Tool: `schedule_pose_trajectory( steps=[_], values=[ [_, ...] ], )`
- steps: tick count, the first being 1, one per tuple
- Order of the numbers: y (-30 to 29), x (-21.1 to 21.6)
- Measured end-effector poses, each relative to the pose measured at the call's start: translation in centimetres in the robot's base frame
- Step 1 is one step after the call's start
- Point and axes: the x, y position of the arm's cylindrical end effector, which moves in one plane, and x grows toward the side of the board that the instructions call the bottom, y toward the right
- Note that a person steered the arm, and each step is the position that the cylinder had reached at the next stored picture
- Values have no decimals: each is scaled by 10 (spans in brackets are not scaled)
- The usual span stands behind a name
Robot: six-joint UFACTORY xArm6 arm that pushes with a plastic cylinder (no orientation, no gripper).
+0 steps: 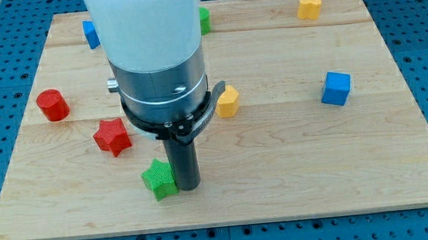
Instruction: Push the green star to the bottom left corner of the board
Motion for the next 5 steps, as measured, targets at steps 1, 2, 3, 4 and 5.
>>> schedule_pose_trajectory(
  steps=[1, 2, 3, 4, 5],
  values=[
    [-73, -12],
    [-119, -14],
    [-121, -47],
    [-155, -46],
    [-155, -38]
  ],
)
